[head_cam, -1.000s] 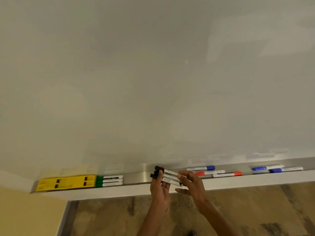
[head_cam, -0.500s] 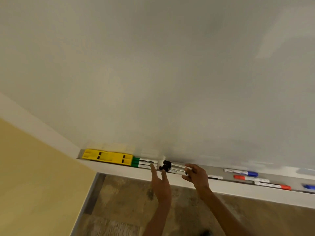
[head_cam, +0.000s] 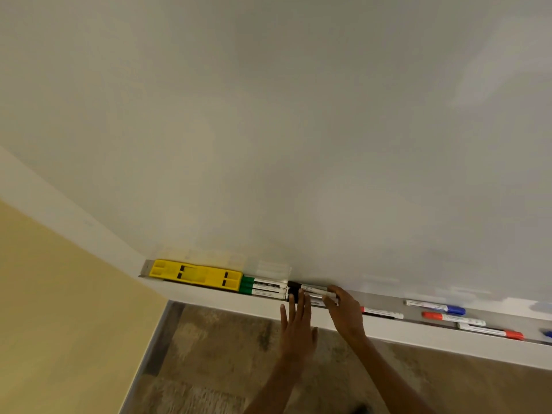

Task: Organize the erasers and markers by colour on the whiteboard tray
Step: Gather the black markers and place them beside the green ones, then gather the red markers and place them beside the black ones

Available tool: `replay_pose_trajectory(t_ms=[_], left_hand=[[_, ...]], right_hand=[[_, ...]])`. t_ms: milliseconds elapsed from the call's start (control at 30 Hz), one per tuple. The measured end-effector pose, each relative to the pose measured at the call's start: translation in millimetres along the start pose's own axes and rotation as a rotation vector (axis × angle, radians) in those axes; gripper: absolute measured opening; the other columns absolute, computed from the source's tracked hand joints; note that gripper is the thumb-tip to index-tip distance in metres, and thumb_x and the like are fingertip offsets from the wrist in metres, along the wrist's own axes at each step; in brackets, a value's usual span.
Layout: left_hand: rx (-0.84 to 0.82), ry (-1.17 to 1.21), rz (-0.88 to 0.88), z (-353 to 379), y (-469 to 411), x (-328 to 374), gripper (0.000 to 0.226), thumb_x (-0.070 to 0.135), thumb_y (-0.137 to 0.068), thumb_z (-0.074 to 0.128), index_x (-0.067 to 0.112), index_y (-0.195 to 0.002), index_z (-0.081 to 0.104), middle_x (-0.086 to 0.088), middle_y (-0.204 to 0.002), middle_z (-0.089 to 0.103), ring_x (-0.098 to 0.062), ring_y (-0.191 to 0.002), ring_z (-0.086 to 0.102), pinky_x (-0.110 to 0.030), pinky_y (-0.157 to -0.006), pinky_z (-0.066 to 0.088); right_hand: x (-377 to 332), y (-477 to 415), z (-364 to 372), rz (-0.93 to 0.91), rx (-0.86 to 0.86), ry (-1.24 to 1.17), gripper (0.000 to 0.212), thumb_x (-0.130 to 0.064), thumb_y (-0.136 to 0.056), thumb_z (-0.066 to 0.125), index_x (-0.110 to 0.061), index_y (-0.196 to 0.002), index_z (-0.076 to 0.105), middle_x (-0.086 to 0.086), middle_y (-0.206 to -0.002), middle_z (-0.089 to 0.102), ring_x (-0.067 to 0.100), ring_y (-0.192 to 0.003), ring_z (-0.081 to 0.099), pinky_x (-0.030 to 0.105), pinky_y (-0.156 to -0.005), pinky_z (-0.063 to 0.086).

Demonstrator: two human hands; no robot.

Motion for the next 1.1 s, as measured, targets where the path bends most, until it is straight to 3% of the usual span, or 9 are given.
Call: replay_pose_trajectory(t_ms=[67,167,333,400,467,600,800,967,1100], left_hand=[[0.003,-0.006,-0.012,2.4,1.5,-2.8,0.084,0.051,-0.063,0.082,0.013,-0.133,0.057,-0.015,-0.150,0.041,-0.026,-0.145,-0.027,-0.043,-0.111,-0.001],[0.020,-0.004,-0.002,2.4,2.0,-7.2,0.083,0.050,-0.067,0.079,0.013,-0.137,0.052,-0.016,-0.161,0.011,-0.026,-0.144,-0.029,-0.043,-0.112,-0.003],[0.016,-0.005,0.010,-0.3,0.3,-13.5,0.086,0.050,-0.062,0.082,0.013,-0.135,0.055,-0.011,-0.148,0.045,-0.026,-0.145,-0.025,-0.044,-0.112,-0.001],[0.019,0.001,0.021,-0.7,-1.1,-14.1,0.089,0.050,-0.064,0.081,0.012,-0.139,0.050,-0.014,-0.152,0.038,-0.026,-0.145,-0.026,-0.044,-0.112,-0.002],[0.014,0.004,0.039,-2.1,-3.5,-15.4,0.091,0.048,-0.070,0.077,0.012,-0.144,0.039,-0.015,-0.162,0.007,-0.025,-0.143,-0.031,-0.044,-0.112,-0.006],[-0.032,0.002,0.052,-3.0,-11.2,-18.8,0.091,0.047,-0.061,0.084,0.015,-0.139,0.050,-0.014,-0.158,0.025,-0.022,-0.141,-0.034,-0.043,-0.111,-0.006],[-0.074,0.151,0.117,6.7,-11.3,-6.6,0.077,0.025,-0.097,0.047,0.018,-0.152,-0.005,-0.004,-0.161,-0.011,-0.007,-0.122,-0.056,-0.039,-0.110,-0.026],[0.093,0.605,0.103,-7.4,7.7,27.0,0.052,0.020,-0.099,0.046,0.015,-0.148,0.031,0.002,-0.157,0.021,-0.001,-0.147,0.006,-0.026,-0.120,0.007],[0.030,0.891,-0.085,1.0,18.0,55.4,0.041,0.034,-0.098,0.048,0.025,-0.139,0.048,0.006,-0.145,0.049,-0.008,-0.133,0.043,-0.024,-0.110,0.031]], right_hand=[[1.4,2.8,-2.3,0.003,0.058,0.052,0.030,-0.012,-0.091,0.061,-0.008,-0.121,0.064,0.009,-0.116,0.070,0.026,-0.105,0.064,0.034,-0.091,0.051],[2.2,3.7,-1.8,0.010,0.099,0.128,0.024,-0.007,-0.092,0.056,-0.004,-0.114,0.064,0.015,-0.111,0.069,0.033,-0.103,0.062,0.043,-0.090,0.054],[-4.6,3.0,6.8,0.060,0.100,0.074,0.033,-0.002,-0.090,0.055,-0.001,-0.123,0.060,0.020,-0.124,0.059,0.034,-0.108,0.060,0.045,-0.093,0.053],[-4.9,2.3,8.1,0.088,0.099,0.058,0.034,-0.001,-0.090,0.054,-0.001,-0.123,0.059,0.020,-0.126,0.057,0.034,-0.108,0.060,0.045,-0.094,0.053],[-5.9,2.6,9.4,0.102,0.102,0.051,0.034,-0.001,-0.090,0.053,-0.001,-0.123,0.059,0.019,-0.127,0.056,0.034,-0.108,0.059,0.043,-0.094,0.052],[-11.8,5.5,12.2,0.081,0.077,0.074,0.036,-0.001,-0.091,0.052,-0.002,-0.126,0.056,0.018,-0.130,0.055,0.033,-0.114,0.057,0.043,-0.098,0.050],[-3.0,10.2,-31.6,-0.205,0.114,0.262,0.012,0.000,-0.090,0.054,-0.006,-0.094,0.064,0.012,-0.098,0.065,0.030,-0.091,0.059,0.034,-0.074,0.049],[54.5,11.1,-83.3,-0.255,0.031,0.479,0.028,-0.021,-0.088,0.068,-0.015,-0.115,0.067,0.003,-0.122,0.063,0.025,-0.114,0.053,0.038,-0.093,0.043],[78.0,6.8,-95.2,-0.269,-0.116,0.638,0.036,-0.021,-0.094,0.059,-0.022,-0.129,0.058,-0.004,-0.132,0.056,0.019,-0.124,0.047,0.034,-0.100,0.035]])
Point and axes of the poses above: each hand's wrist, its own y-axis away from the middle knuckle, its own z-axis out of the palm, x = y × z, the point moved 6 cm from there along -y, towards the middle knuckle
